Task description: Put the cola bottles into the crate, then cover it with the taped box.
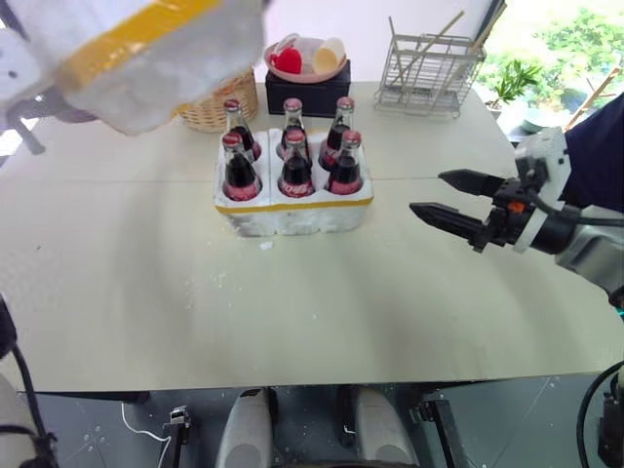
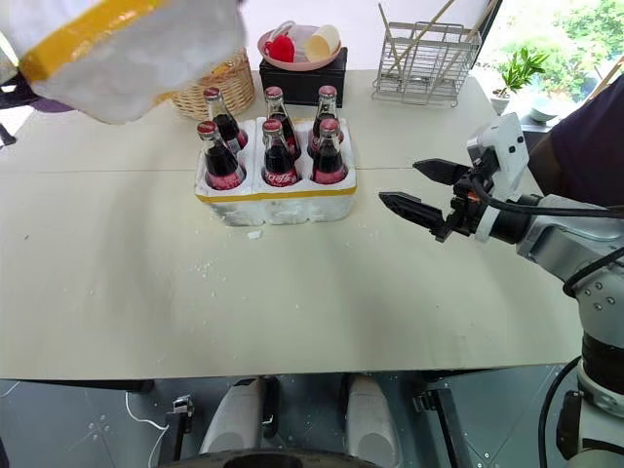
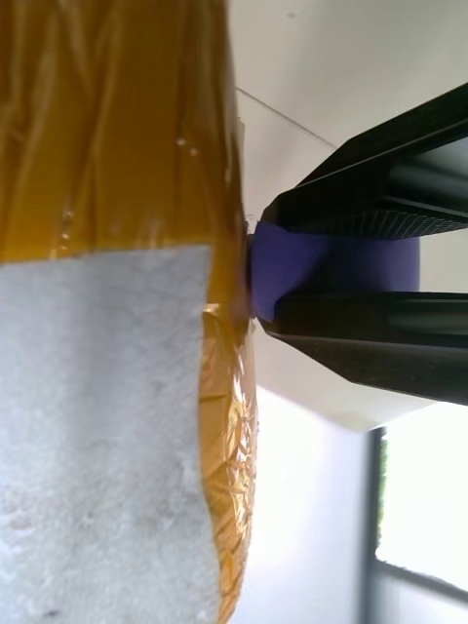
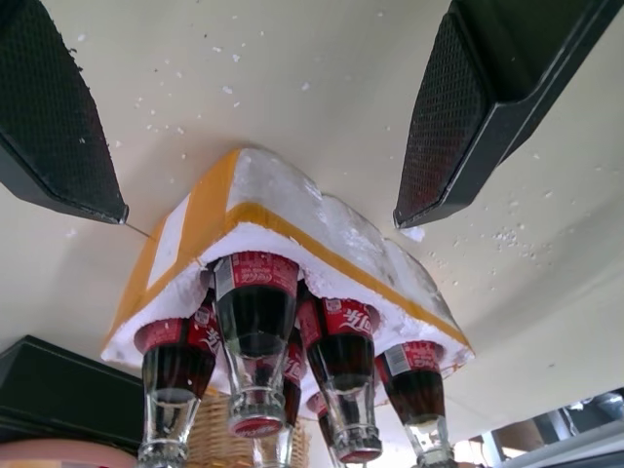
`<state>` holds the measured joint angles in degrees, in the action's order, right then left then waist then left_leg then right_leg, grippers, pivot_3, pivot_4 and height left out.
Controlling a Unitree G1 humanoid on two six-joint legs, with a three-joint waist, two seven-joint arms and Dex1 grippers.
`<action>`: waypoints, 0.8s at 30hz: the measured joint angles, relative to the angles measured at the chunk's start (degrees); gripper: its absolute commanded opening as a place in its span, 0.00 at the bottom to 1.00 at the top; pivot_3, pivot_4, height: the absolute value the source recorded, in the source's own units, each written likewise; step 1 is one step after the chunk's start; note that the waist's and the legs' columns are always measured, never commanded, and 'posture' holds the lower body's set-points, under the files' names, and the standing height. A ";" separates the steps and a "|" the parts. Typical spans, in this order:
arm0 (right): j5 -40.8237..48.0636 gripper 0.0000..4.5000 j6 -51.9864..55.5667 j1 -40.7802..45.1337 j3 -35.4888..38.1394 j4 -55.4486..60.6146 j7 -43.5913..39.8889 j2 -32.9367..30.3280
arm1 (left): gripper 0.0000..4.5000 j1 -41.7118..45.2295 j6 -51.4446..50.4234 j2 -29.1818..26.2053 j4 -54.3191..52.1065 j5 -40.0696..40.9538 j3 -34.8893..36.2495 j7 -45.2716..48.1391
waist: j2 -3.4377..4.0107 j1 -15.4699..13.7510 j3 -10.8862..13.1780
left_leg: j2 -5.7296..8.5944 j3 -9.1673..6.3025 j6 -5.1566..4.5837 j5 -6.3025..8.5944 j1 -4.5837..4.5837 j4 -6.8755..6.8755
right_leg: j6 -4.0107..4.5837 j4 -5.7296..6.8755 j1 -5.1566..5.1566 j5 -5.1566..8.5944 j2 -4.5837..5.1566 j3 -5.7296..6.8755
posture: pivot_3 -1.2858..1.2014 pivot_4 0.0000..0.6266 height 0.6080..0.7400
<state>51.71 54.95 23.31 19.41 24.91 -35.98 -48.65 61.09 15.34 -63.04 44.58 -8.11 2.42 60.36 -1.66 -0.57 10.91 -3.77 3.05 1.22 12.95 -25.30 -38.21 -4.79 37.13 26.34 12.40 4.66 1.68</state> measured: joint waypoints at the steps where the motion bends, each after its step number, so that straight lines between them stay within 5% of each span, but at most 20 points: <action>1: 0.37 1.00 -0.01 -0.07 0.07 0.01 0.16 0.31 | 0.03 -3.82 -0.13 0.05 -5.44 0.53 0.92 -1.27 | 0.01 0.11 0.00 | 0.00 0.01 0.00 0.00 0.01 0.00 | 0.00 0.00 0.00 0.00 0.00 -0.02 | 0.52 0.24 1.00; 9: 0.53 1.00 -0.29 1.87 -1.05 -1.47 0.28 1.18 | 0.03 -13.11 -2.12 4.84 -28.86 -6.44 1.52 -20.48 | 0.00 -0.28 -0.01 | 0.04 -0.01 0.00 0.00 0.01 -0.05 | -0.02 -0.04 -0.10 -0.01 0.00 -0.01 | 0.52 0.24 1.00; 15: 0.40 1.00 -0.32 2.30 -1.09 -2.60 0.43 1.54 | 0.03 -13.86 4.22 5.96 -34.14 -14.75 -0.17 -31.41 | 0.02 -0.06 -0.02 | 0.03 0.00 0.00 0.00 0.05 -0.02 | -0.02 -0.04 -0.09 -0.01 -0.01 -0.02 | 0.52 0.24 1.00; 24: 0.50 1.00 -0.49 -0.69 -0.40 -1.86 2.65 2.61 | 0.03 -23.46 8.58 5.99 -38.10 -23.99 -4.04 -35.70 | 0.06 -0.15 -0.04 | 0.03 0.01 0.00 0.00 0.05 0.00 | -0.02 -0.05 -0.09 -0.01 -0.02 -0.02 | 0.52 0.24 1.00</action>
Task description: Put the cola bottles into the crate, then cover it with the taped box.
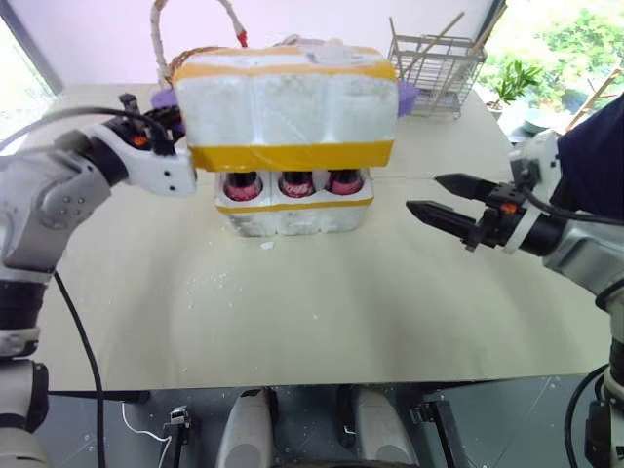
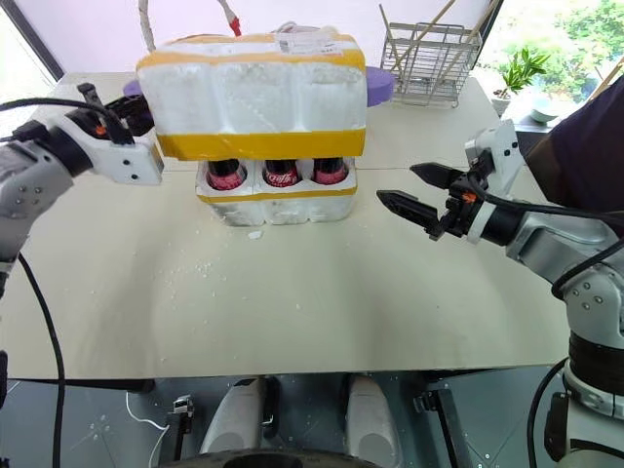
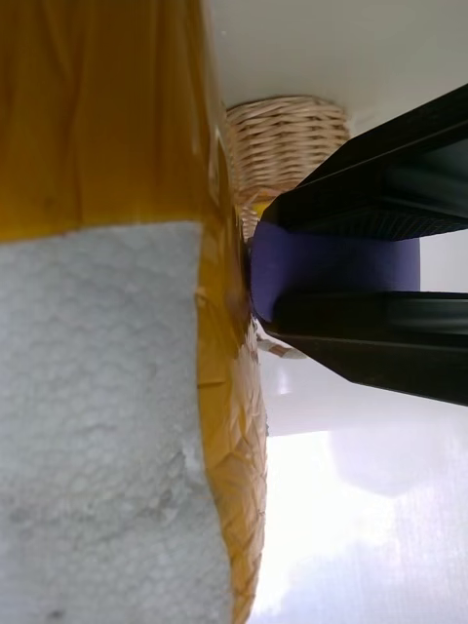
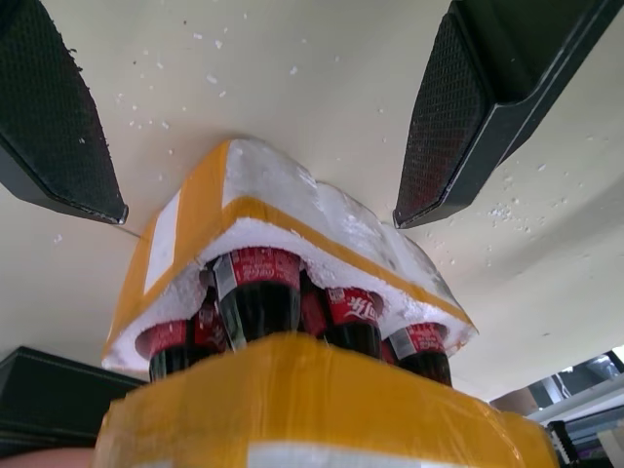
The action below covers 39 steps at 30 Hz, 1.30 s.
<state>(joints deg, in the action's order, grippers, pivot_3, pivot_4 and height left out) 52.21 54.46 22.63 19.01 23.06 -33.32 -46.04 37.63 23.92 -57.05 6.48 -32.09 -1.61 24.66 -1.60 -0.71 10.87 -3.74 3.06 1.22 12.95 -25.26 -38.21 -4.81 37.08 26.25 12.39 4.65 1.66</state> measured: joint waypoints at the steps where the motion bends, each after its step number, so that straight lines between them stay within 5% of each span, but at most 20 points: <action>1: 0.05 1.00 0.00 -0.09 0.11 0.31 0.32 0.00 | 0.03 -0.09 -0.17 0.00 -0.41 -0.97 0.00 -0.26 | 0.00 -0.02 0.00 | 0.00 0.00 0.00 0.00 0.01 0.00 | 0.00 0.00 -0.01 0.00 0.00 0.00 | 0.52 0.24 1.00; 7: 0.58 1.00 -0.10 -0.37 1.61 0.83 1.26 0.00 | 0.03 -0.10 -0.24 2.57 0.04 -4.97 -2.53 -3.70 | 0.00 -0.05 0.00 | 0.00 -0.01 0.00 0.00 0.02 0.00 | 0.00 0.00 -0.03 0.00 0.00 0.00 | 0.52 0.24 1.00; 15: 0.57 1.00 -0.27 -1.12 1.82 0.86 1.91 0.00 | 0.94 -6.80 3.12 2.53 1.20 -6.08 -3.37 -7.35 | 0.01 -0.01 -0.01 | -0.01 0.00 0.00 0.00 0.05 0.01 | 0.00 0.00 -0.03 0.00 0.01 0.00 | 0.52 0.24 1.00; 16: 0.56 1.00 -0.27 -1.37 1.81 0.85 1.92 0.00 | 0.99 -7.77 3.19 2.39 1.16 -5.99 -3.36 -7.34 | 0.01 -0.10 -0.01 | 0.00 0.00 0.00 0.00 0.03 0.01 | 0.00 0.00 -0.04 0.00 0.01 0.00 | 0.52 0.24 1.00; 26: -0.21 1.00 -1.59 -1.92 1.11 0.46 1.79 0.06 | 0.99 -21.35 3.57 -0.98 -5.87 2.20 4.44 -5.00 | 0.02 0.06 -0.01 | -0.02 0.00 0.00 0.01 0.06 0.04 | 0.01 -0.03 -0.03 0.01 0.03 0.00 | 0.52 0.24 1.00; 31: -0.48 1.00 -2.18 -1.17 -0.37 -0.14 1.28 0.11 | 0.99 -28.62 -11.22 2.62 -13.00 24.77 10.75 6.79 | 0.03 0.13 -0.01 | -0.04 0.01 0.00 0.01 0.07 0.04 | 0.02 -0.03 -0.04 0.01 0.03 -0.02 | 0.52 0.24 1.00; 34: -1.44 1.00 -2.53 -1.12 -0.52 -1.30 0.11 -0.16 | 0.99 -33.12 -39.80 2.94 -18.78 52.92 18.87 18.05 | 0.02 0.33 0.00 | -0.07 -0.07 0.00 0.00 0.07 0.04 | 0.02 0.03 -0.02 0.02 -0.02 0.01 | 0.52 0.24 1.00; 37: -2.20 1.00 -3.17 -1.30 -0.54 -2.40 -2.66 -1.90 | 0.99 -34.50 -61.81 -3.47 -18.70 74.81 30.06 28.63 | 0.04 0.37 0.02 | -0.05 -0.10 0.00 0.00 0.08 0.03 | 0.03 0.01 -0.04 0.03 -0.03 0.02 | 0.52 0.24 1.00; 39: -2.73 1.00 -4.17 -1.19 -0.49 -3.68 -5.28 -3.69 | 0.99 -34.06 -70.01 -8.95 -16.46 82.27 36.01 35.41 | 0.05 0.26 0.02 | -0.04 -0.09 0.00 0.01 0.11 0.03 | 0.06 -0.05 -0.08 0.05 -0.03 0.03 | 0.52 0.24 1.00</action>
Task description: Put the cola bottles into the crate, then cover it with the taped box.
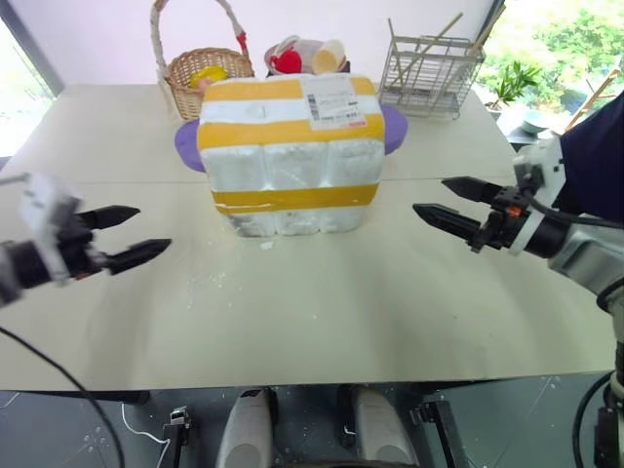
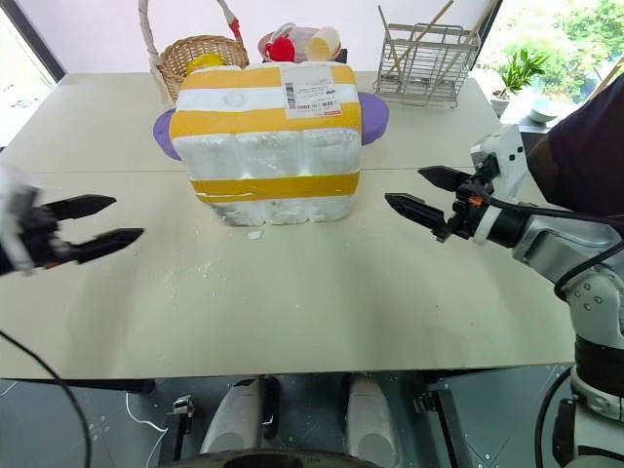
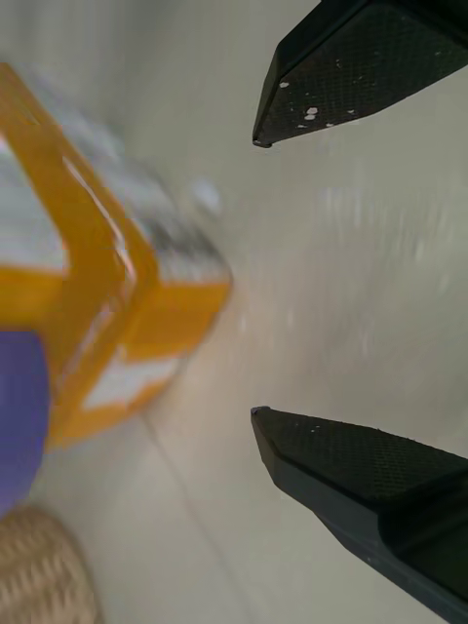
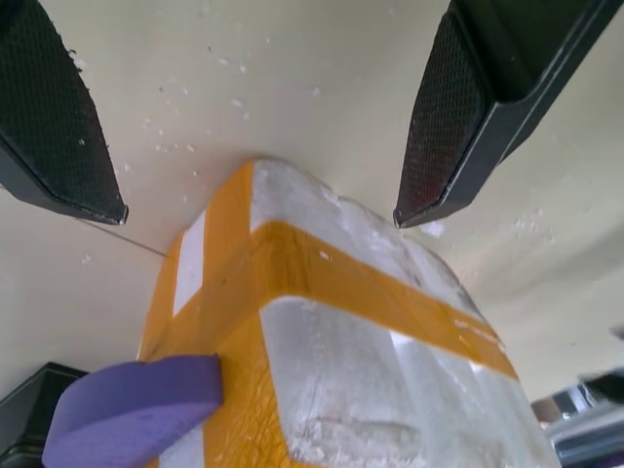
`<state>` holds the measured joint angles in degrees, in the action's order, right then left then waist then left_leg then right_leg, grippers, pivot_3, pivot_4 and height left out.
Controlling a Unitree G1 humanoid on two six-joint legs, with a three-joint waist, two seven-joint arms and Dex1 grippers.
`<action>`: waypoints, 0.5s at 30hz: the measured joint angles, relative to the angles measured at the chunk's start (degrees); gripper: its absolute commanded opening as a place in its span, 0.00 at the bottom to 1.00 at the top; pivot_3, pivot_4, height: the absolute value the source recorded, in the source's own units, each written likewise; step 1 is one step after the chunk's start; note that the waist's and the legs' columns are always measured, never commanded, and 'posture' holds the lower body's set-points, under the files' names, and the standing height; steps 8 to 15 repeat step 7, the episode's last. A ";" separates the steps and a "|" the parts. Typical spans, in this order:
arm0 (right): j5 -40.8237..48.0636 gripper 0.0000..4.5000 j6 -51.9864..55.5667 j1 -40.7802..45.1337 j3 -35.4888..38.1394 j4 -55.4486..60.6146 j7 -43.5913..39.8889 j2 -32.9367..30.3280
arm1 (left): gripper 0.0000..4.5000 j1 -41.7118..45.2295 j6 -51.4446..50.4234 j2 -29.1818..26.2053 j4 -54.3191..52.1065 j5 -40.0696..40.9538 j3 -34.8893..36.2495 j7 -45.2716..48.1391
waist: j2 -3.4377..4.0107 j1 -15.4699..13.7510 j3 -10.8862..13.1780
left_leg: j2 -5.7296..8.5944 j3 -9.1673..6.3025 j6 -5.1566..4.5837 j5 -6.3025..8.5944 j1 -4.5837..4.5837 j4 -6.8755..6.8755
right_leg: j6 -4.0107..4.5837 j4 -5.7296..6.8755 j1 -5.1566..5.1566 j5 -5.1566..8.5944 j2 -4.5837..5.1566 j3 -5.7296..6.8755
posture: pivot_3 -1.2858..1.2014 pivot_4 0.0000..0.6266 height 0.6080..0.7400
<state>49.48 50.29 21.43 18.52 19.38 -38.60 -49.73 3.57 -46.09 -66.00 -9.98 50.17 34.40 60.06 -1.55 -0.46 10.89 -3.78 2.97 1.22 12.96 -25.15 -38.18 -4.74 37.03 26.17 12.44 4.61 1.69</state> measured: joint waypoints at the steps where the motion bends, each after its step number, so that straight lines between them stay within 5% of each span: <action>1: -0.34 1.00 -0.47 0.10 -0.02 -0.70 -1.42 -0.89 | 0.99 0.24 -2.28 -2.11 1.36 1.91 2.21 3.08 | 0.03 -0.05 0.00 | 0.01 0.02 0.00 0.00 0.02 0.01 | 0.16 -0.03 -0.02 0.09 0.00 0.00 | 0.52 0.24 1.00; 7: -1.08 1.00 -2.41 5.46 -0.14 -6.39 -11.04 -5.86 | 0.99 4.08 -5.67 -11.87 7.50 2.98 1.42 16.25 | 0.12 -0.07 0.05 | 0.00 0.05 0.01 0.01 0.09 0.09 | 0.27 -0.06 -0.03 0.16 -0.01 0.00 | 0.52 0.24 1.00; 15: -1.08 1.00 -2.41 5.46 -0.14 -6.39 -11.04 -5.86 | 0.99 4.08 -5.67 -11.87 7.50 2.98 1.42 16.25 | 0.12 -0.07 0.05 | 0.00 0.05 0.01 0.01 0.09 0.09 | 0.27 -0.06 -0.03 0.16 -0.01 0.00 | 0.52 0.24 1.00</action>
